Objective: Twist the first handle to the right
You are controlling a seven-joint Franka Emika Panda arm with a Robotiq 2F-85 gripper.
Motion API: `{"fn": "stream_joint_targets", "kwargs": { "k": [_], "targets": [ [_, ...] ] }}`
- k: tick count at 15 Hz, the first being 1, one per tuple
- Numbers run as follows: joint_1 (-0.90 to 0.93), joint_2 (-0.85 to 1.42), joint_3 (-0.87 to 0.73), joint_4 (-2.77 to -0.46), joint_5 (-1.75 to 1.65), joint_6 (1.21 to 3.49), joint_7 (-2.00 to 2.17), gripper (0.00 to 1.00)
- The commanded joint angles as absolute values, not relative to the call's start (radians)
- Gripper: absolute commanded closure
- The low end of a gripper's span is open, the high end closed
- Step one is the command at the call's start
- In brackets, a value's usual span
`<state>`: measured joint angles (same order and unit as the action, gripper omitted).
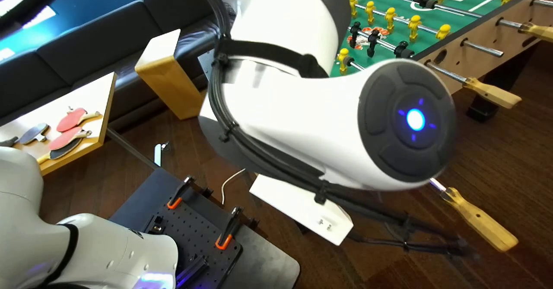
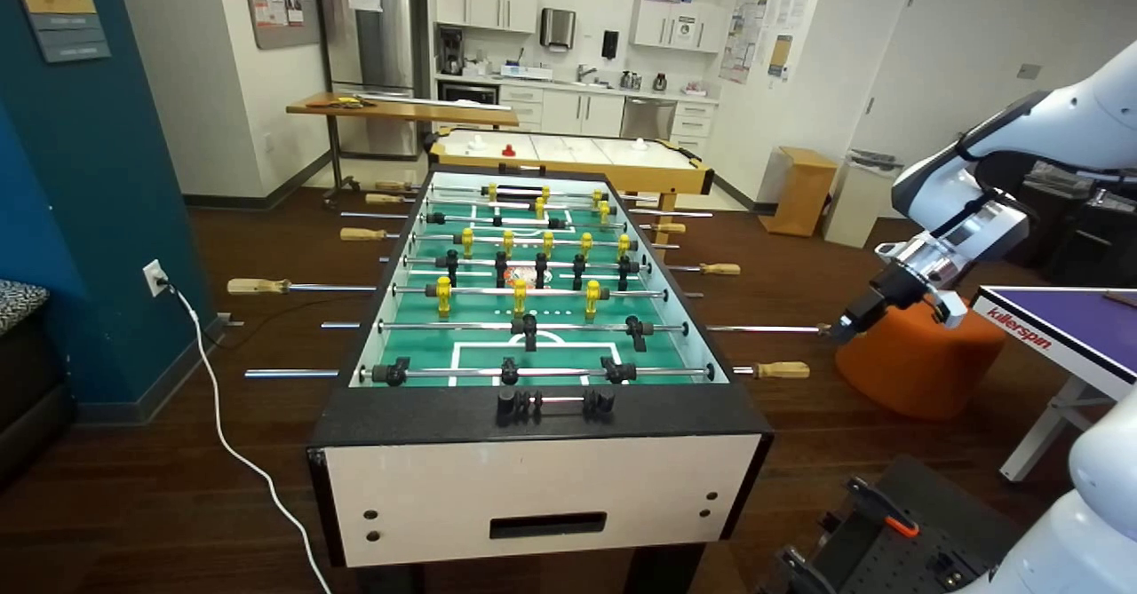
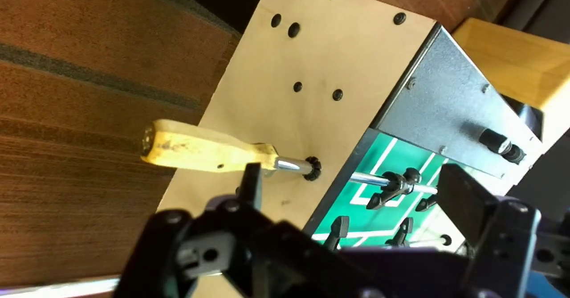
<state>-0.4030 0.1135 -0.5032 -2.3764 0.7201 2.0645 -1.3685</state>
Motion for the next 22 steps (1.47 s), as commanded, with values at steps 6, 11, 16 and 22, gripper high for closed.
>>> {"fn": "stream_joint_targets", "kwargs": {
  "k": [6, 11, 16, 22],
  "targets": [
    [-0.635, 0.440, -0.463, -2.141, 0.940, 1.792, -1.423, 0.00],
    [-0.779, 0.638, -0.366, -1.964, 0.939, 1.705, -1.555, 0.00],
    [-0.824, 0.682, -0.313, -1.945, 0.922, 1.757, -1.580, 0.00],
    [-0.842, 0.711, -0.292, -1.908, 0.941, 1.735, -1.593, 0.00]
  ]
}}
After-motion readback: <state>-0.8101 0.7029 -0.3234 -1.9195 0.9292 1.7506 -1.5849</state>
